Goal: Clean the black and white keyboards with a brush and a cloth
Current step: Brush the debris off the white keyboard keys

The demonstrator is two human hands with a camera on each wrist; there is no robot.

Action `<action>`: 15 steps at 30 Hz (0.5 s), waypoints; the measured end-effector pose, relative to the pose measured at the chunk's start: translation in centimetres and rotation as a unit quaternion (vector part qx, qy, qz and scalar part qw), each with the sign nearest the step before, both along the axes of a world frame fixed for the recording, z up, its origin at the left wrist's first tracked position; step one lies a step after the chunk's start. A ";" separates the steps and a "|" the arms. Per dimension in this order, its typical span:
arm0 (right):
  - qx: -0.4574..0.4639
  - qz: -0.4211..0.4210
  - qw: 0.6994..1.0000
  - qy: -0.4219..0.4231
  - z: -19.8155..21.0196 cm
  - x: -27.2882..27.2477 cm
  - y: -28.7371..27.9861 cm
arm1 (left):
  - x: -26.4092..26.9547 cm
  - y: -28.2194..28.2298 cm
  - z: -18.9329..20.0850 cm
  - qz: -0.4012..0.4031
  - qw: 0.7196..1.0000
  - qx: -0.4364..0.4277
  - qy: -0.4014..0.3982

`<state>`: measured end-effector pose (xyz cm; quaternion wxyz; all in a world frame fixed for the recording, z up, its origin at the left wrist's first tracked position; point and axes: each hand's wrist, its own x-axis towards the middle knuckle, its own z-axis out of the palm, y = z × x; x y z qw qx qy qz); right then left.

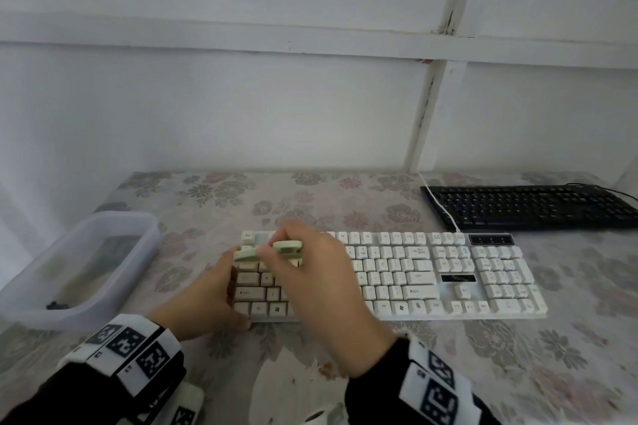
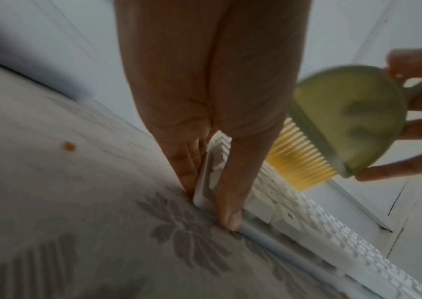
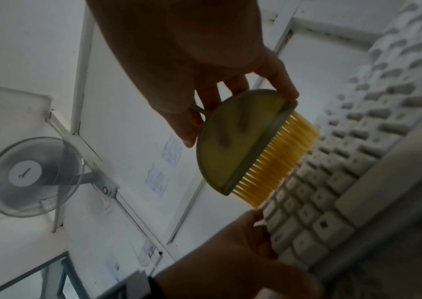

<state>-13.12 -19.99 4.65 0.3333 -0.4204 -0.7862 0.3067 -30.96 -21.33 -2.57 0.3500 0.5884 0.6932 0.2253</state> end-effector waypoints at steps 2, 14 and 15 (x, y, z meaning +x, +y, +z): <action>0.021 -0.003 1.000 -0.023 -0.4 -1.0 -0.3 | 0.0 0.1 -0.2 -0.001 1.000 -0.003 0.009; 0.034 -0.056 0.998 -0.025 0.8 0.8 -0.5 | -0.6 0.1 -0.5 -0.003 1.000 0.000 -0.017; 0.029 -0.037 0.999 -0.007 0.9 0.2 -1.0 | -0.6 0.1 -0.6 -0.005 1.000 0.003 -0.018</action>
